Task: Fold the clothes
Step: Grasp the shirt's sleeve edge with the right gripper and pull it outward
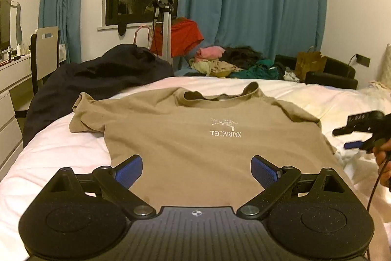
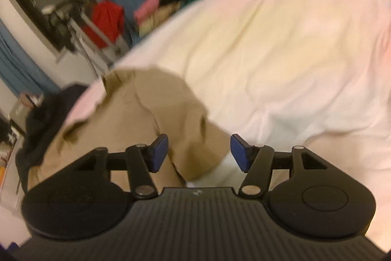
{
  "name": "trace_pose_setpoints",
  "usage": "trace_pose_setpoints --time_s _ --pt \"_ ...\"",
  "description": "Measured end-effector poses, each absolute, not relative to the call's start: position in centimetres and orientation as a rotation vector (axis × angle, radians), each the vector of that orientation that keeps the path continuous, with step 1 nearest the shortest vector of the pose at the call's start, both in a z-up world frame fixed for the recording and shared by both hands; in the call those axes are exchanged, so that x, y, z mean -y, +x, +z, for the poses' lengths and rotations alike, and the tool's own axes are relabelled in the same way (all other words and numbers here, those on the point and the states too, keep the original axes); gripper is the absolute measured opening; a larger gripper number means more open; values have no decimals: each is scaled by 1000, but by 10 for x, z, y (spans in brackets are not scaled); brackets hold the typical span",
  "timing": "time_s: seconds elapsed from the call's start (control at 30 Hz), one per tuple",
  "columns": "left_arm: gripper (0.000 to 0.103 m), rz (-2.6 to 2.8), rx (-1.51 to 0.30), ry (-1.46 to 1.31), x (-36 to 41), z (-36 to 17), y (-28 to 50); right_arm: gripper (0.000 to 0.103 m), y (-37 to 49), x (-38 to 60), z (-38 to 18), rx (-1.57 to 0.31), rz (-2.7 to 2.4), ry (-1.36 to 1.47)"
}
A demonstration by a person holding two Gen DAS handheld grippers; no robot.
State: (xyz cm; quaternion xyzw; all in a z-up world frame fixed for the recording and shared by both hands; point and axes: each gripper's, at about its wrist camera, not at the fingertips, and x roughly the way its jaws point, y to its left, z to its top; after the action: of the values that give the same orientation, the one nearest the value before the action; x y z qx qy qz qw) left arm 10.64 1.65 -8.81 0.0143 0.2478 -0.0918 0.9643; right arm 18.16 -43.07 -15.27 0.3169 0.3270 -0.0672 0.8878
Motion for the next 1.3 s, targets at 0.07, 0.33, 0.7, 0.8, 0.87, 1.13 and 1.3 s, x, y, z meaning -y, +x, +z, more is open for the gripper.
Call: trace_pose_setpoints --time_s 0.07,0.33,0.7,0.8,0.87,1.13,1.3 --pt "97 -181 -505 31 -16 -91 110 60 190 429 -162 -695 -126 680" --pt "97 -183 -522 33 -13 -98 124 59 204 410 -171 -731 -90 623" --pt "97 -171 -536 3 -18 -101 128 5 190 443 -158 -582 -180 819" --pt "97 -169 -537 2 -18 -101 129 4 195 454 -151 -538 -203 817" --pt "97 -166 -538 2 -17 -102 130 4 198 461 -145 -500 -230 804" --pt "97 -163 -540 20 -11 -108 136 4 185 491 -143 -318 -455 727" --pt "97 -173 -539 16 -9 -109 137 8 185 490 -145 -376 -392 748"
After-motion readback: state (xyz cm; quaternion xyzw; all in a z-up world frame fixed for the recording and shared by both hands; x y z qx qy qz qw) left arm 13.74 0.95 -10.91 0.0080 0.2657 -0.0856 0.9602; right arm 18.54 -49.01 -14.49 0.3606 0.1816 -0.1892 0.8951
